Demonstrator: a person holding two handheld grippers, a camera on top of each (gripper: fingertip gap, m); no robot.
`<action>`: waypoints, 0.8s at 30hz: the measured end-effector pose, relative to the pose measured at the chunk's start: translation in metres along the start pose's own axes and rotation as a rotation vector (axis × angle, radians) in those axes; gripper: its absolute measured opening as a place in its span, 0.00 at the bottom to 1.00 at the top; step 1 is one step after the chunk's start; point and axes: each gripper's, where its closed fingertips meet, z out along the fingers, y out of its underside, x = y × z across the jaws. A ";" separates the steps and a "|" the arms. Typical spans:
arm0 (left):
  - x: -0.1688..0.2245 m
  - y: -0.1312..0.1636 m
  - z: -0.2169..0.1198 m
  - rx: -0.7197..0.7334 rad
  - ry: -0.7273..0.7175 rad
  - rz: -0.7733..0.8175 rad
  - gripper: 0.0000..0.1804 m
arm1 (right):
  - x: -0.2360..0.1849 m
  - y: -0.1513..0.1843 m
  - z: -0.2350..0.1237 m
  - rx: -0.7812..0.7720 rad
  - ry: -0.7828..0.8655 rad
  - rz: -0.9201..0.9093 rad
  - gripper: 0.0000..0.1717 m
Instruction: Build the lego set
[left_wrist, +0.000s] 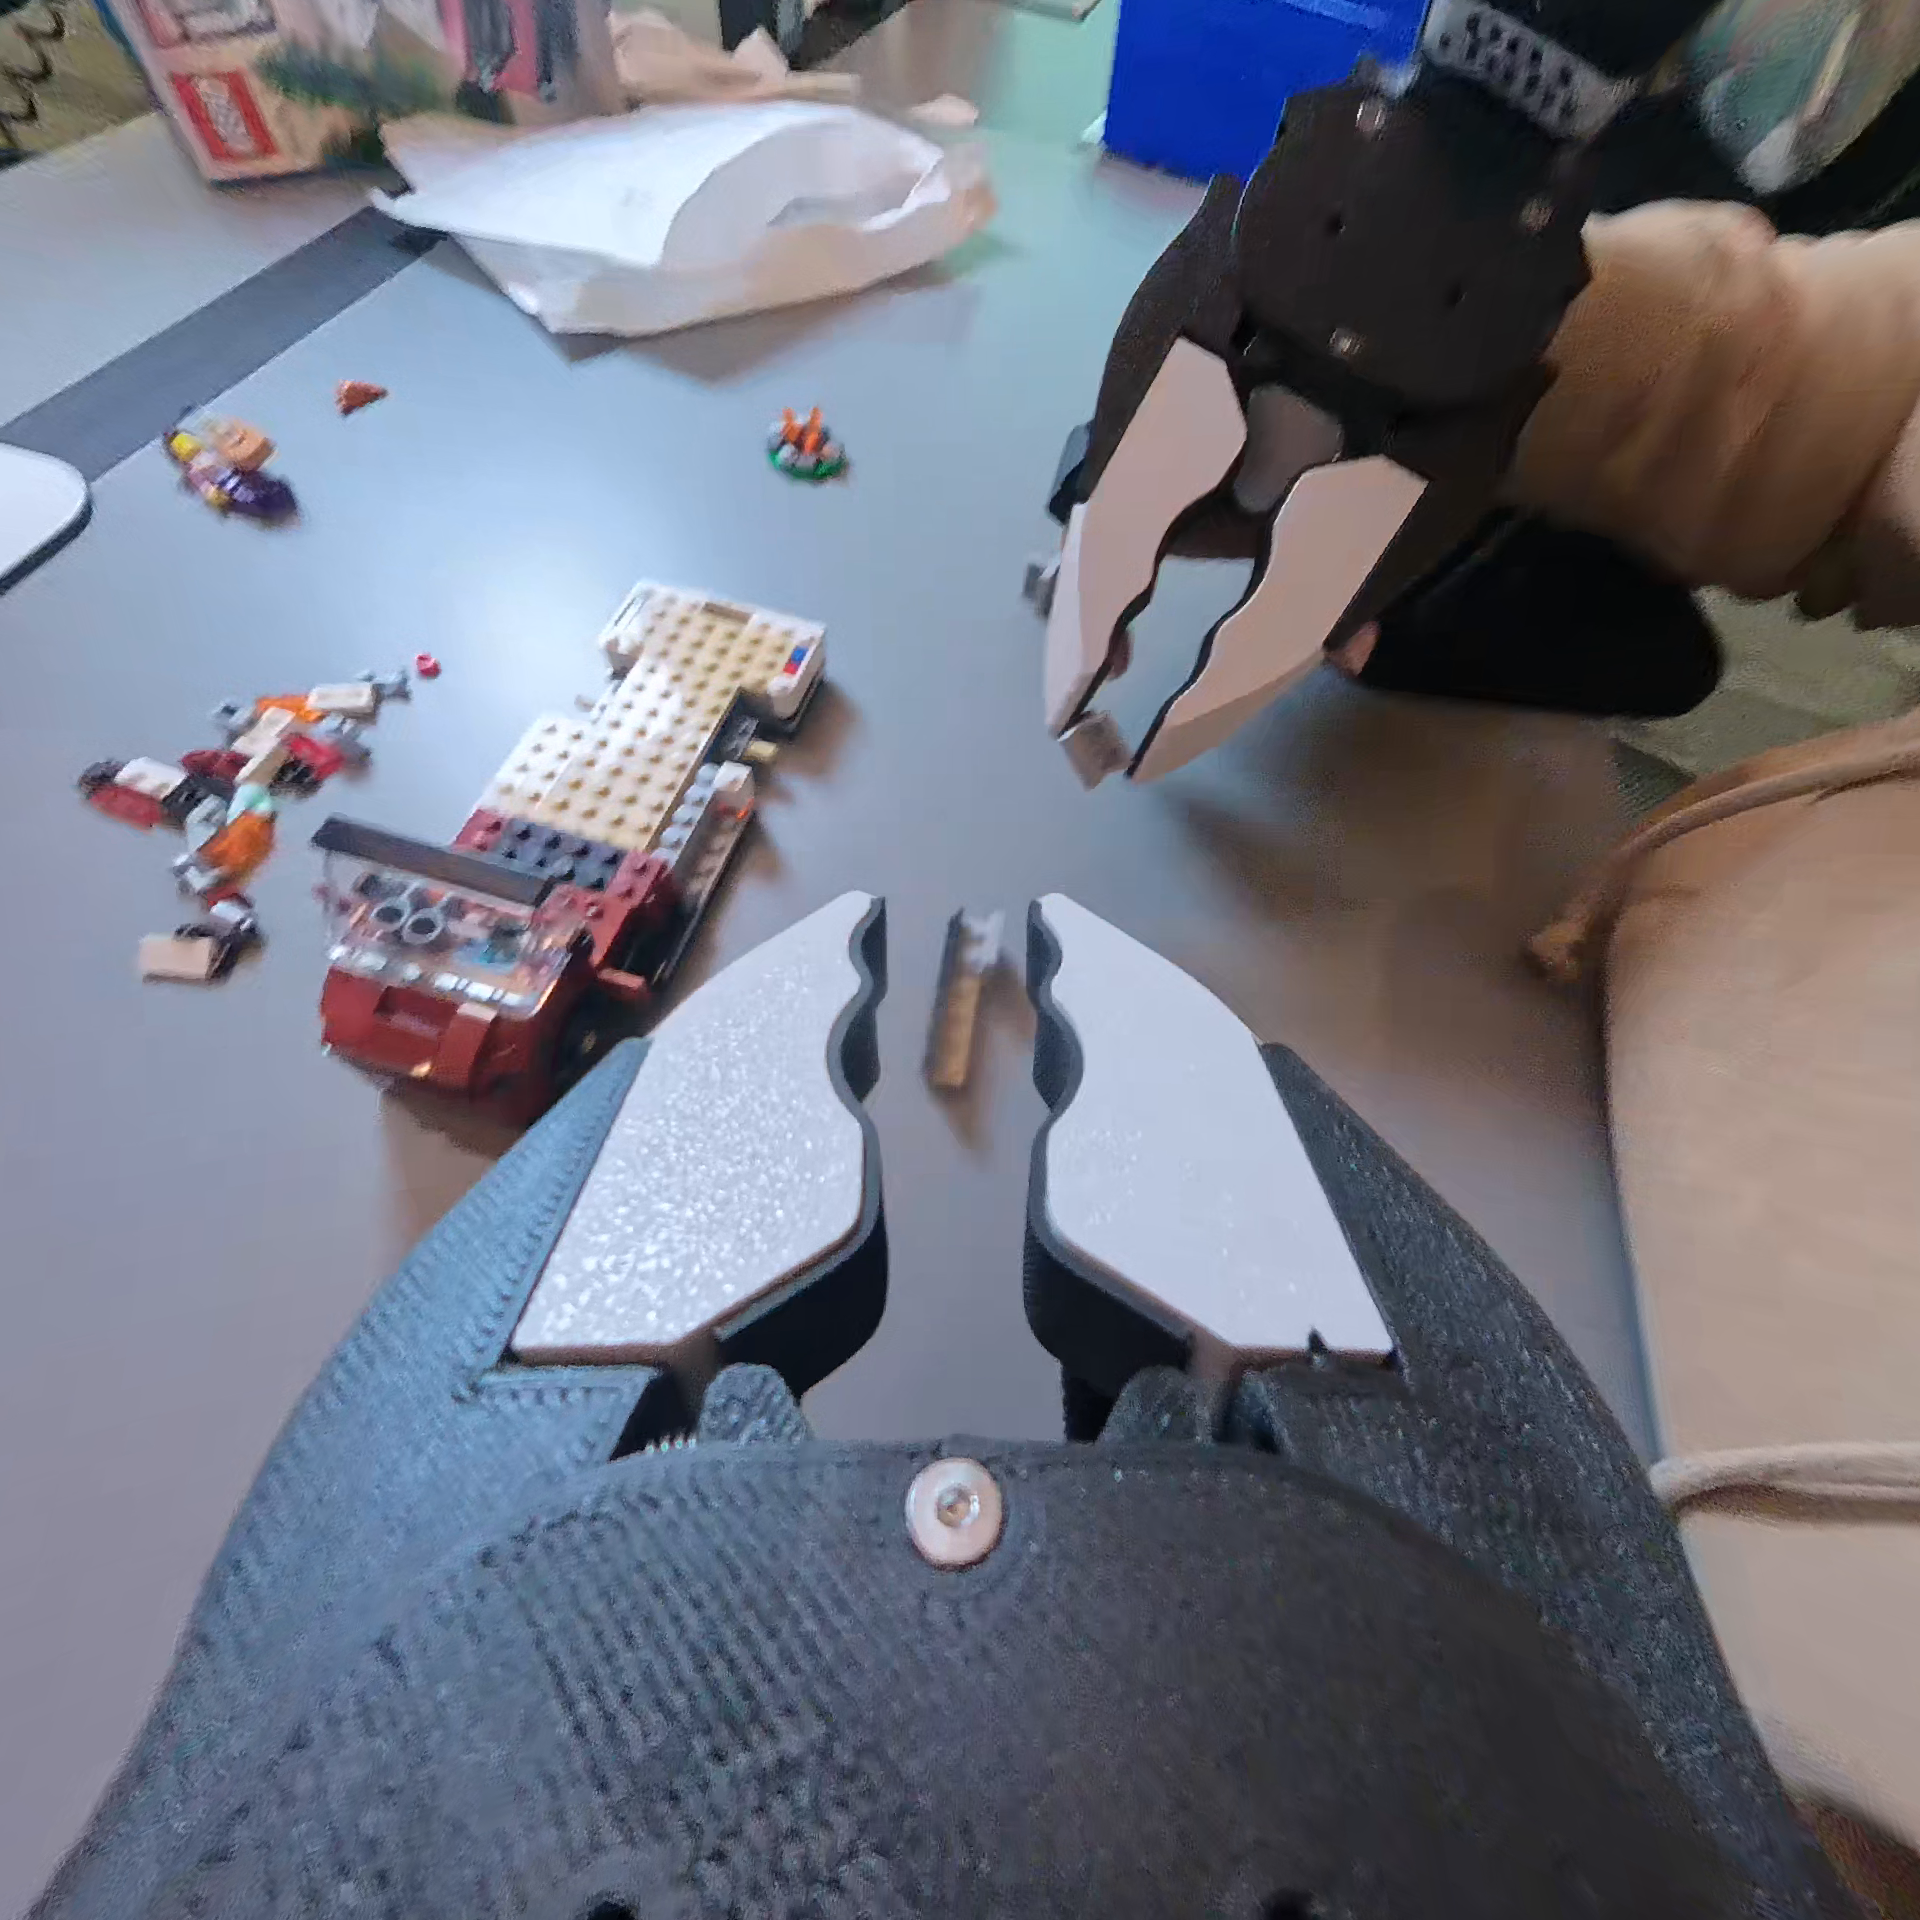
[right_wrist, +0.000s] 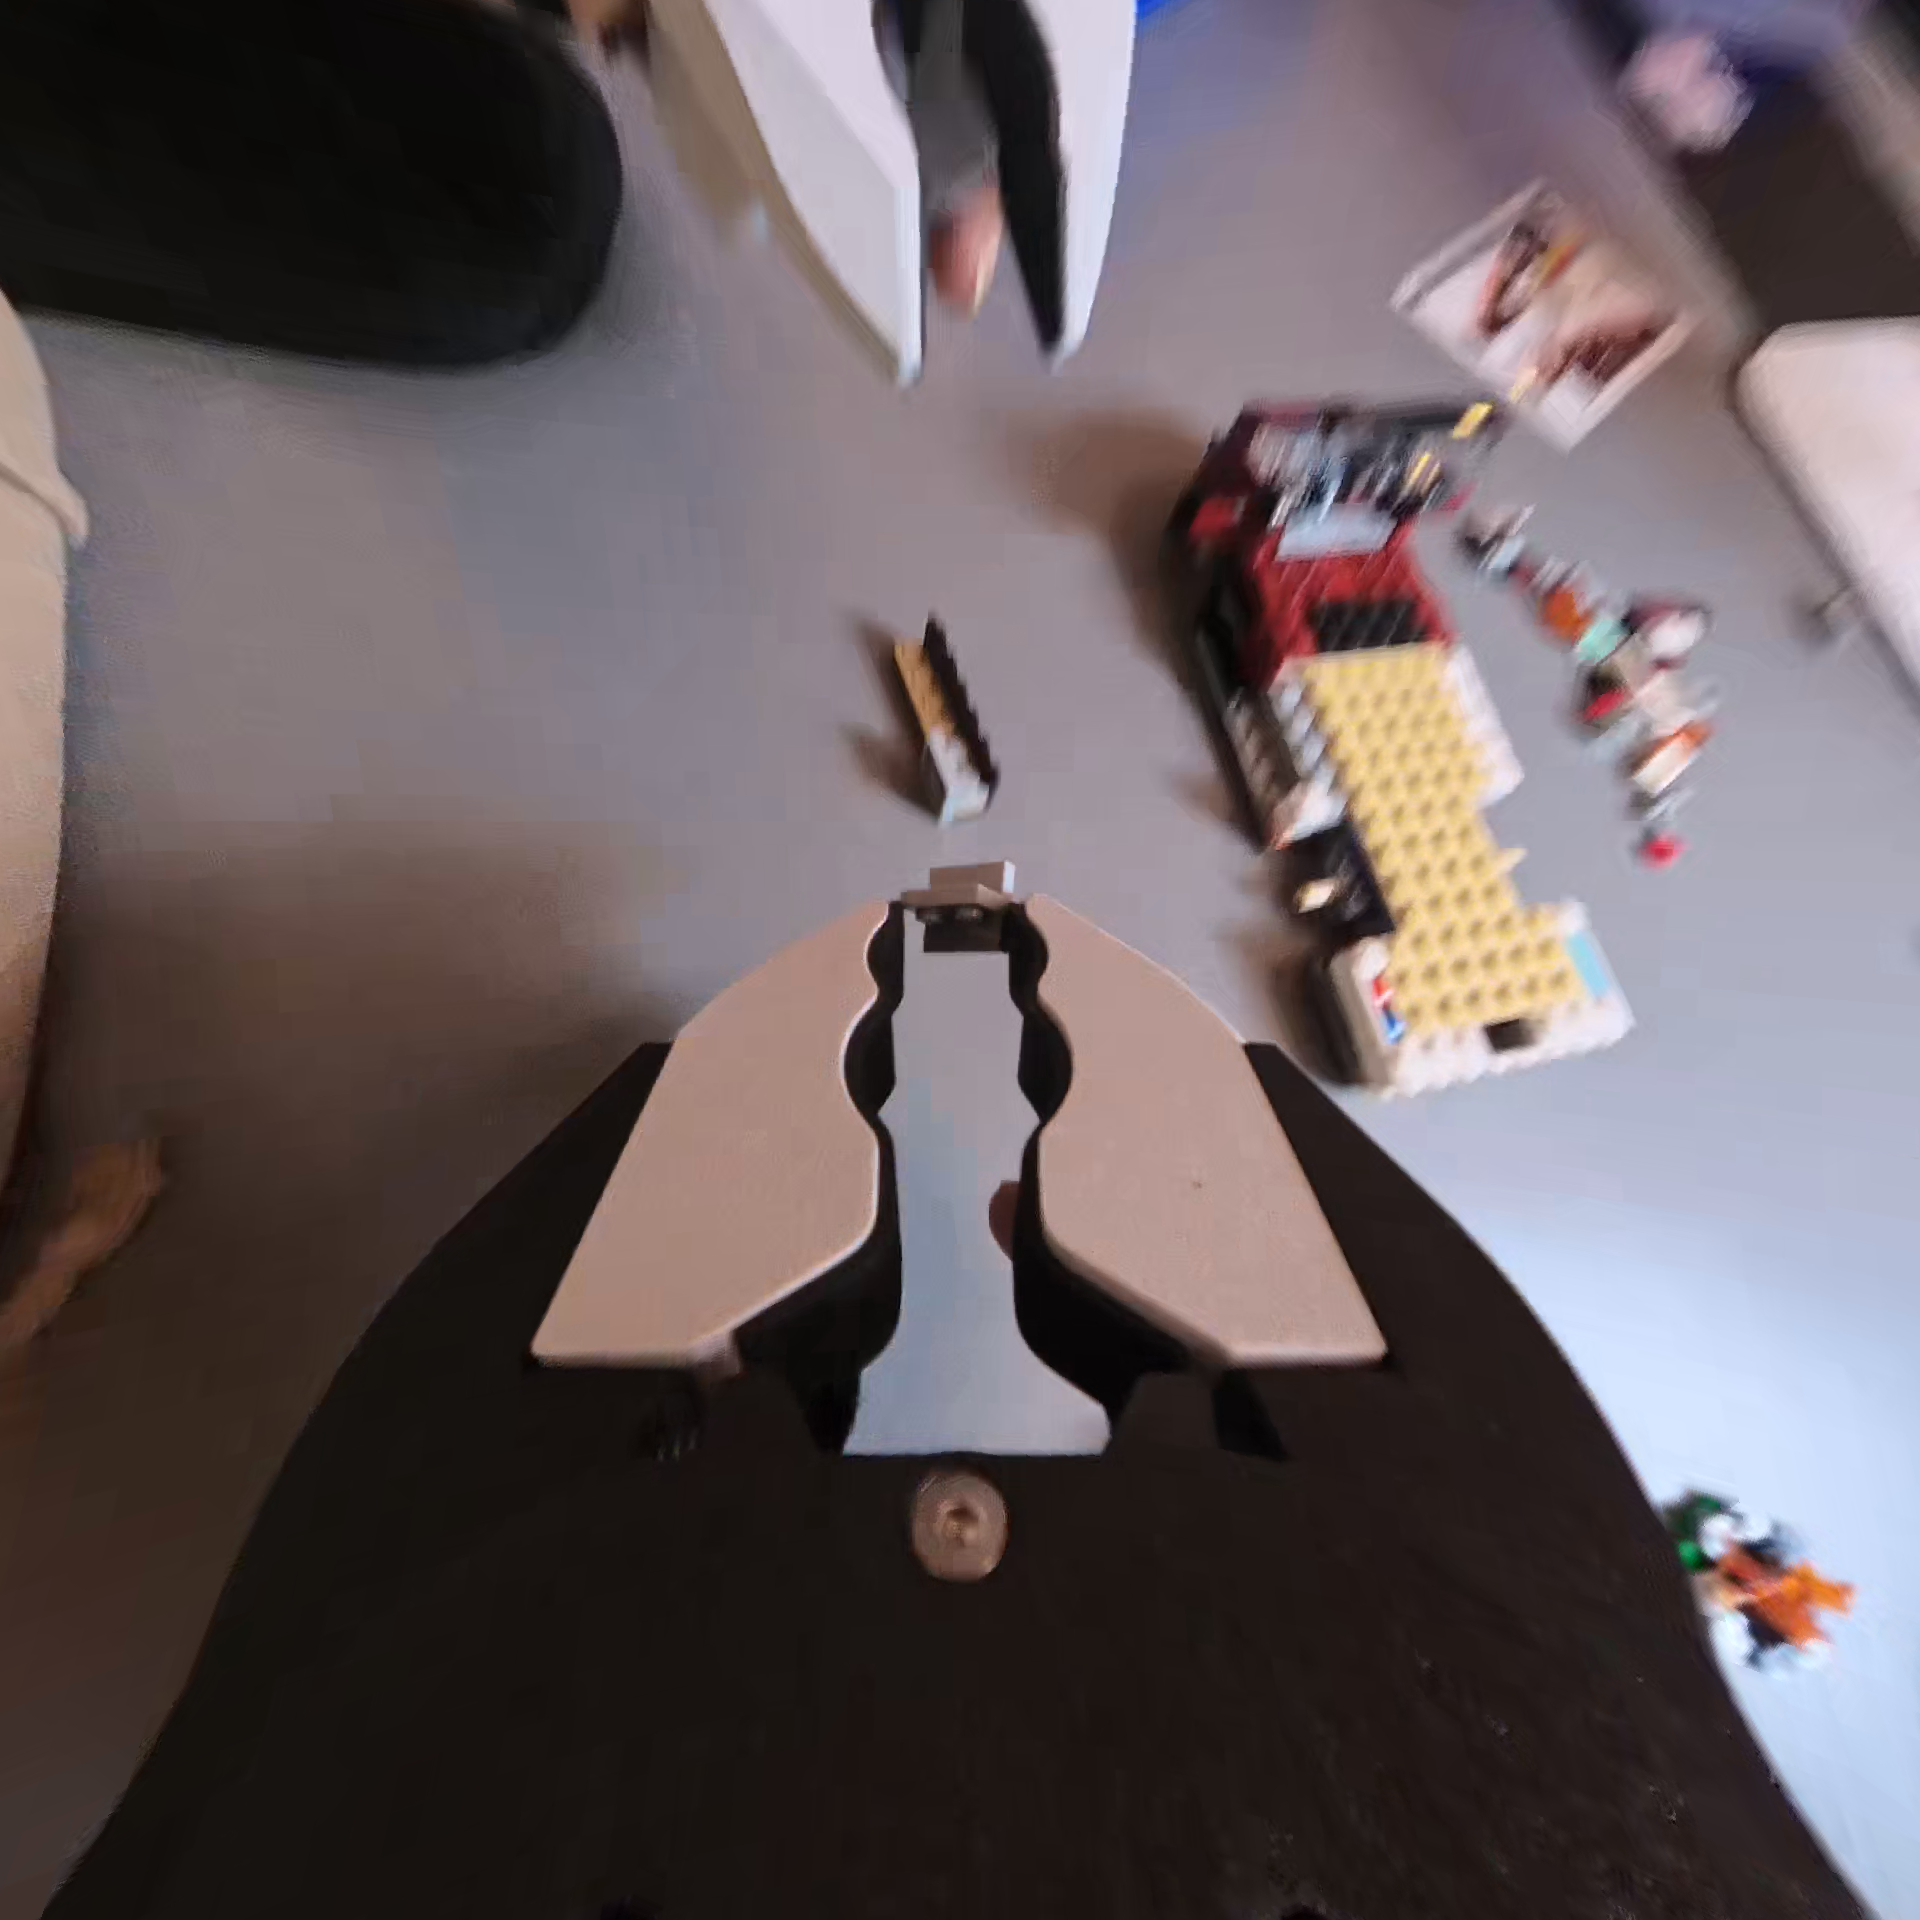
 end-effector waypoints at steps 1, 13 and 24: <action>-0.006 0.010 0.001 -0.034 -0.011 -0.002 0.16 | 0.000 0.014 0.003 -0.065 -0.040 0.035 0.11; -0.004 0.069 0.037 -0.296 -0.037 0.146 0.20 | 0.010 0.030 0.009 -0.119 -0.084 0.080 0.19; 0.000 0.064 0.042 -0.275 -0.085 0.230 0.07 | 0.009 0.029 0.004 -0.069 -0.095 0.054 0.19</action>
